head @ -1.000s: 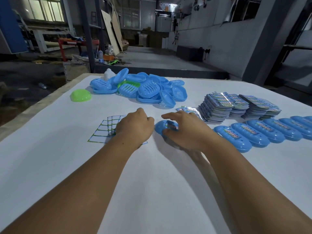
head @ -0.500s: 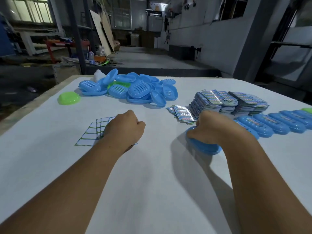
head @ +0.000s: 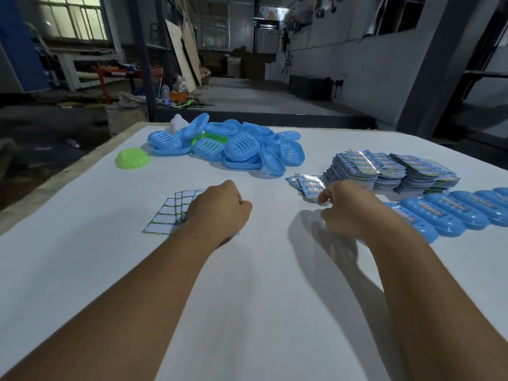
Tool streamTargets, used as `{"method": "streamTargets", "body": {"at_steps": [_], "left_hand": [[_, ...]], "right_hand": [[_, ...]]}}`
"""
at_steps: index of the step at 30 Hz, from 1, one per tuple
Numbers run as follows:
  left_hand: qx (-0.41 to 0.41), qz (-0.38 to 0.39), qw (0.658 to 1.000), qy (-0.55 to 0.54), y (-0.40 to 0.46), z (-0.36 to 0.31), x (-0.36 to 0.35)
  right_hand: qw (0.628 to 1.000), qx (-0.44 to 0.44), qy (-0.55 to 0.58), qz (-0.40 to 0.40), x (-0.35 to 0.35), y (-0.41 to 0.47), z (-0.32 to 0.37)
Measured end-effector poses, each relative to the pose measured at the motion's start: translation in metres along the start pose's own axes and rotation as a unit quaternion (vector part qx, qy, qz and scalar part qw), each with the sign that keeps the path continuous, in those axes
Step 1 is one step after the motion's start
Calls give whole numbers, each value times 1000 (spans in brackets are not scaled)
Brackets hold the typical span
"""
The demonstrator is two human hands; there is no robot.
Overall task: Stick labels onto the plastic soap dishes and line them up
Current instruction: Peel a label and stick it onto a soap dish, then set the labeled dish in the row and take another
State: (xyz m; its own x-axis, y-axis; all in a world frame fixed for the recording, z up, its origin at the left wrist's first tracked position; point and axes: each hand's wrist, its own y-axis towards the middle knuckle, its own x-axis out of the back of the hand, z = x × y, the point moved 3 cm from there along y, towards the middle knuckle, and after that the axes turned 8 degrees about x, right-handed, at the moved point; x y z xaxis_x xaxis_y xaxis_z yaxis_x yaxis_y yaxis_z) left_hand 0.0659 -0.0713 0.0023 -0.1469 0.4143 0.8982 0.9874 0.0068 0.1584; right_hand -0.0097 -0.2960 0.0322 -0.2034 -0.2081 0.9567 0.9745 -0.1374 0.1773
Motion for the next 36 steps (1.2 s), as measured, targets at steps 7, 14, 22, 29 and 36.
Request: {"method": "streamTargets", "body": {"at_steps": [7, 14, 22, 29, 36], "left_hand": [[3, -7, 1000, -19, -2, 2, 3], [13, -12, 998, -53, -3, 7, 15], [74, -61, 989, 110, 7, 35, 43], [62, -47, 990, 118, 6, 34, 38], [43, -66, 992, 97, 6, 30, 36]], "right_hand": [[994, 70, 71, -36, -20, 9, 27], [986, 105, 105, -72, -31, 13, 43], [984, 105, 114, -89, -38, 23, 43], [993, 108, 39, -38, -55, 59, 65], [990, 132, 40, -19, -63, 74, 75]]}}
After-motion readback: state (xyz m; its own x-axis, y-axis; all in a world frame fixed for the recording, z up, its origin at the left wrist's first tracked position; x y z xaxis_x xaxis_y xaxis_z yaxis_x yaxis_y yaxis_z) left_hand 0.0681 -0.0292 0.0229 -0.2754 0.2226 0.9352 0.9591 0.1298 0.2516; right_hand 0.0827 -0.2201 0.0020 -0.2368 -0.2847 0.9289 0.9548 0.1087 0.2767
